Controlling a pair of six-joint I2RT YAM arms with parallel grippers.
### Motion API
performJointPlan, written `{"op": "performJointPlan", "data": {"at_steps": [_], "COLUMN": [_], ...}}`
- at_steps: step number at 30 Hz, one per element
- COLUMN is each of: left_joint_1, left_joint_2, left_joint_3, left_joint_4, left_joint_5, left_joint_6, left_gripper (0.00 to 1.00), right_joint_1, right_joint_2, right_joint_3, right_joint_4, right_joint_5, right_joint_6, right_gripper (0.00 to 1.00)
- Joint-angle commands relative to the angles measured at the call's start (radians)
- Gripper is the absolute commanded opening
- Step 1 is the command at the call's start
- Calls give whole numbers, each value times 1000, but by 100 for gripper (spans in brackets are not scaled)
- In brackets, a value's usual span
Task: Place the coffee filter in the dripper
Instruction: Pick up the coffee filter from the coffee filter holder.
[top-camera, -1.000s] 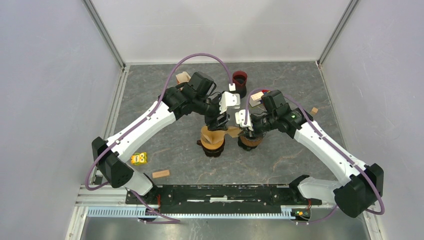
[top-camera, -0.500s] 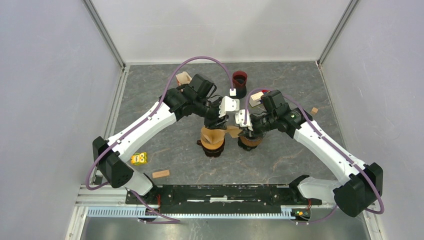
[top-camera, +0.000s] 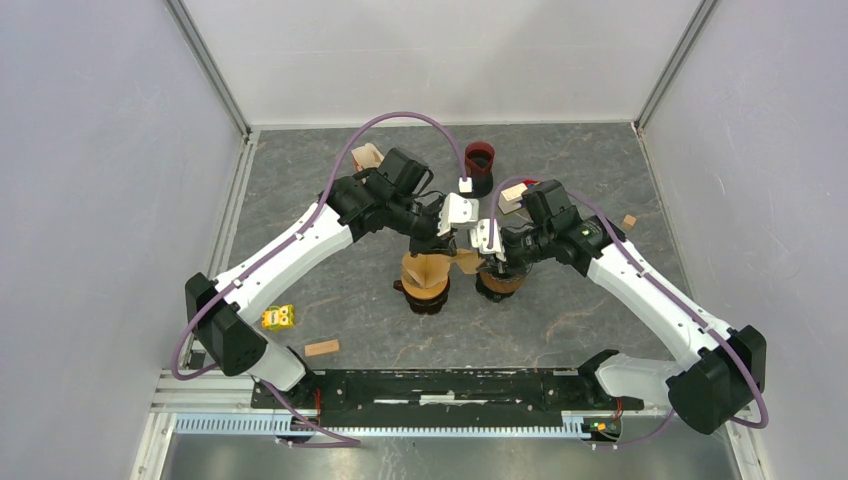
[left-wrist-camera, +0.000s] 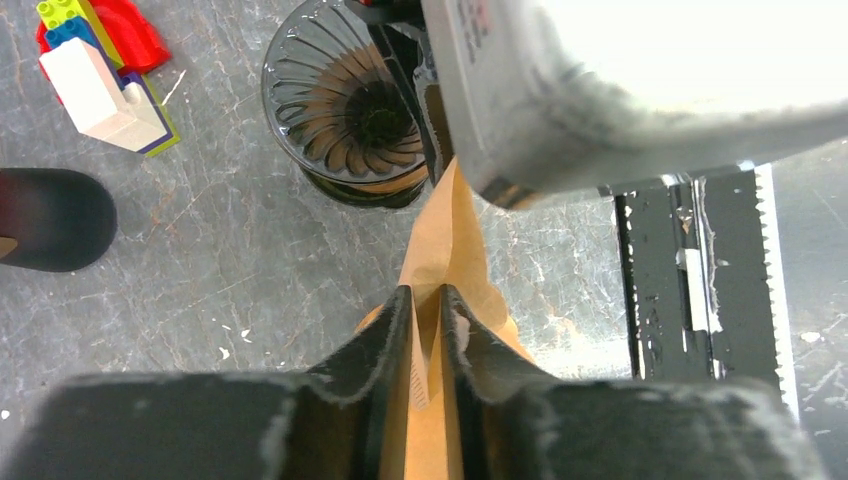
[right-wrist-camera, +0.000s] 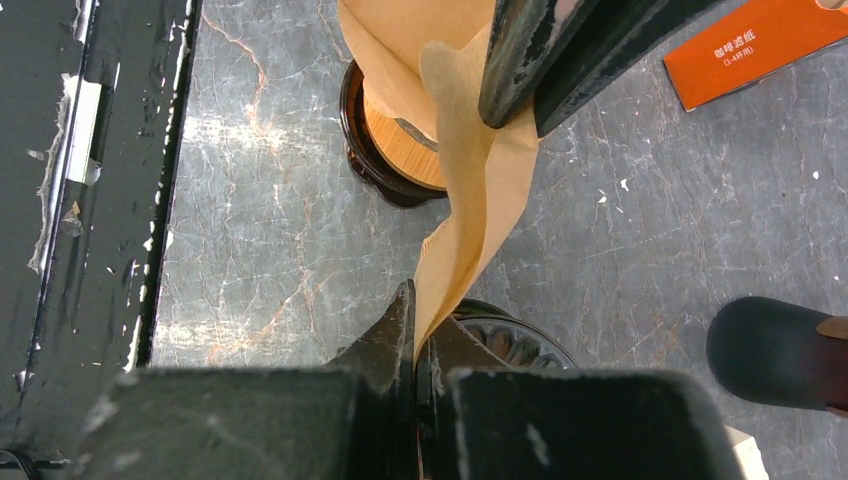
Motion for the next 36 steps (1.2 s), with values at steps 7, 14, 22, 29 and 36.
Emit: {"op": "performJointPlan", "data": {"at_steps": [7,14,22,29,36], "left_joint_1": [-3,-2,0,11,12], "left_joint_2": [-36,-54,-52,-45,-39], "left_joint_3": [23,15,46,59,66], "left_joint_4": [10,77,120,135,157], "left_joint_5": [43,-70,-183,-127,-153], "left_joint_6": [-73,-247,-382,-450,-472], "left_gripper": [2,2,2,2,2], "right_joint_1": [2,2,-1,-2,-1], "right_joint_2": [-28,-47,-99,-127,-127], "right_joint_3": [-8,-1,93,186,231], "right_joint_4": [26,56,60,14,-80], "right_joint_5": [28,106,259,276,185], "right_joint_6": [0,23,9,-46,-113], "right_gripper": [6,26,51,57,60]}}
